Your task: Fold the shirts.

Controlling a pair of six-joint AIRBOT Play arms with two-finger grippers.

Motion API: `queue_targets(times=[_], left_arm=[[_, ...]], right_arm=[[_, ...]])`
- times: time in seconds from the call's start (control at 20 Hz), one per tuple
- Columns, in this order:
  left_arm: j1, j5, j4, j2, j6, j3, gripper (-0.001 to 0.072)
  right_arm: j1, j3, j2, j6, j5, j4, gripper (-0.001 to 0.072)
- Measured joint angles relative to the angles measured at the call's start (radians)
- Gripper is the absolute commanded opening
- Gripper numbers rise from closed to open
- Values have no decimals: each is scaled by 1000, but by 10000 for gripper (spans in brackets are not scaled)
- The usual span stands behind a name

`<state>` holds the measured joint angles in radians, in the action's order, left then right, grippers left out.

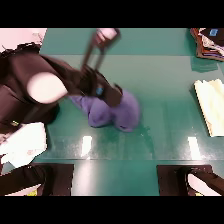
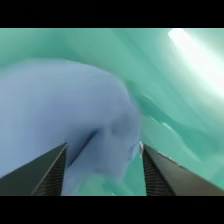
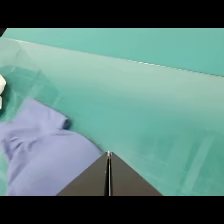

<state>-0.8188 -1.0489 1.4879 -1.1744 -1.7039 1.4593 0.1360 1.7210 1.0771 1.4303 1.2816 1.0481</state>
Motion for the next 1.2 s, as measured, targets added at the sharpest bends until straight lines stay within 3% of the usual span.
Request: queue_targets(times=[0.2, 0.45, 0.7, 1.15, 1.2], left_arm=[[34, 48, 58, 2, -16, -85, 541], [339, 10, 97, -37, -23, -111, 541], [596, -2, -12, -164, 25, -154, 541], [683, 106, -199, -405, 130, -179, 538], [684, 127, -212, -412, 132, -179, 507]], right_arm=[[0, -47, -46, 0, 2, 1, 16], [0, -127, -101, 0, -7, 1, 16], [0, -227, -141, 0, -42, 0, 16], [0, -391, -153, 0, -62, 0, 17], [0, -413, -153, 1, -62, 1, 17]])
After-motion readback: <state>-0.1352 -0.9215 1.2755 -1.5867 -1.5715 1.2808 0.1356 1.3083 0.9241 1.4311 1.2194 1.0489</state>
